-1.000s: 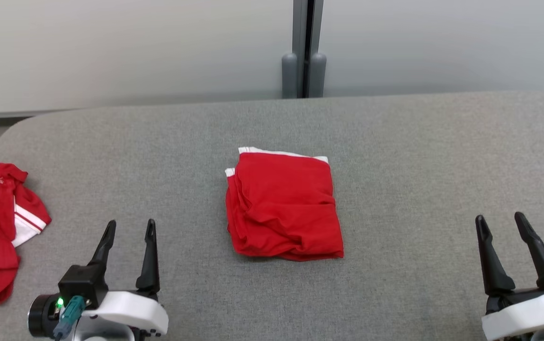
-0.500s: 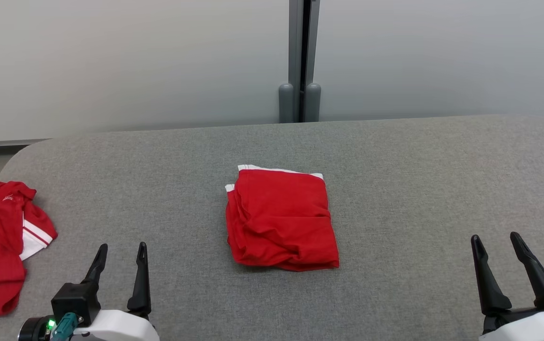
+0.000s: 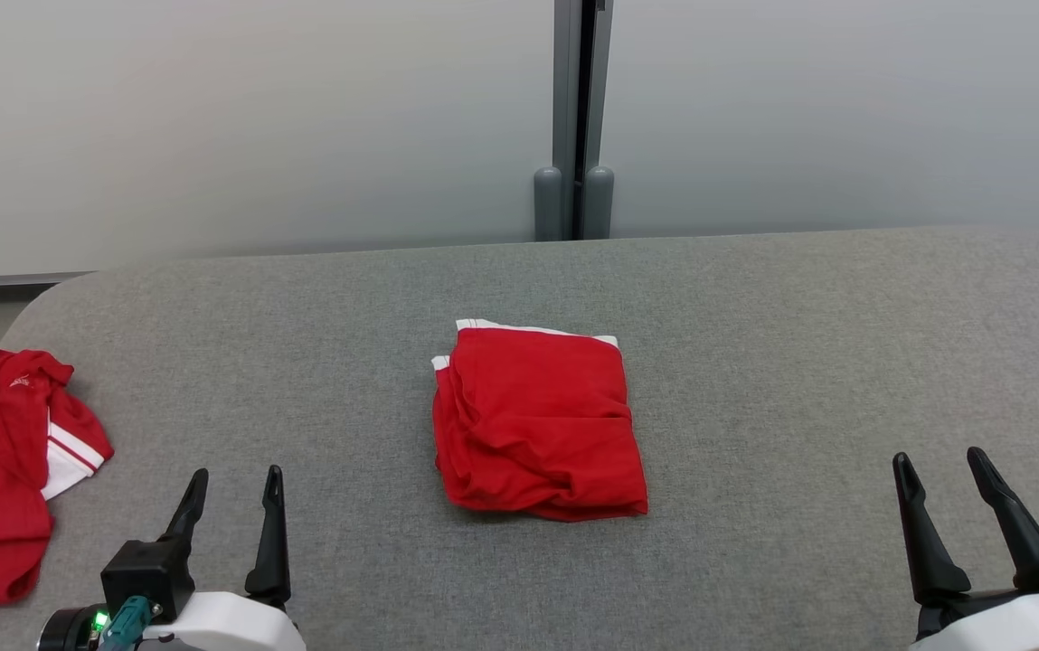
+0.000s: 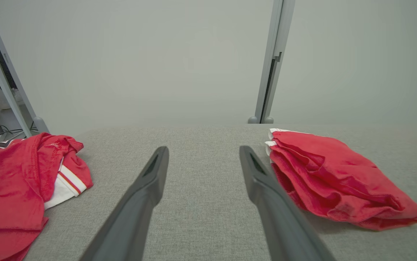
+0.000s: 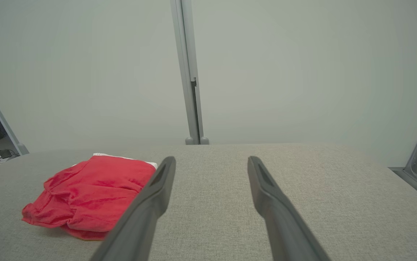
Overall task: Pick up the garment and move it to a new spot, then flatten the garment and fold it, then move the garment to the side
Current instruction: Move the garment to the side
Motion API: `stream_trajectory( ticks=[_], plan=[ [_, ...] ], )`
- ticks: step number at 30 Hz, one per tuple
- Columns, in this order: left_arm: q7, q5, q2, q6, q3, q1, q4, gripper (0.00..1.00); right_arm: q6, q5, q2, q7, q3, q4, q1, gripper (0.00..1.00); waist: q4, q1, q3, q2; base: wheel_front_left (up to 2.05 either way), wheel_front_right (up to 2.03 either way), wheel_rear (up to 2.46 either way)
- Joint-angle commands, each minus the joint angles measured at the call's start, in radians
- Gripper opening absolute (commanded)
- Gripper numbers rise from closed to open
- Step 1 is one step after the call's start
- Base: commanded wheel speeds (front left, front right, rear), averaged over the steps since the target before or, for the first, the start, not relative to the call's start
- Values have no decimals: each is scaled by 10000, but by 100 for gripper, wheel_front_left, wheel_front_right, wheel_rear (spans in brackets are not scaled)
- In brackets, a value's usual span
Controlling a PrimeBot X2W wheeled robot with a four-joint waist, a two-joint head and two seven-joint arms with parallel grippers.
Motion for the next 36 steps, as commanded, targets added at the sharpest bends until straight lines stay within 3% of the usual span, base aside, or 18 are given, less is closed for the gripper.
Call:
stream_trajectory(
  ticks=[1, 12, 20, 28, 36],
  plan=[
    [3, -50, 55, 44, 3, -30, 15, 100, 1, -14, -16, -33, -28, 46, -70, 100, -10, 0, -3, 0, 0, 0, 0],
    [-86, -62, 10, 50, -118, -286, 19, 100, 1, -39, -30, 32, -88, 228, -93, 100, 139, 0, 49, 0, 0, 0, 0],
    [-509, 58, -541, -85, -496, -1275, -154, 100, 1, 213, -324, -27, 90, 890, -729, 100, 1384, 0, 1053, 0, 0, 0, 0],
    [-917, 113, -1201, -244, -922, -2483, 5, 100, 1, 739, -927, -363, 818, 2886, -2786, 100, 2762, 0, 2517, 0, 0, 0, 0],
    [-1001, 156, -1427, -303, -1036, -2893, -39, 100, 1, 1626, -835, -653, 1735, 5361, -4185, 100, 3337, 0, 3069, 0, 0, 0, 0]
  ],
)
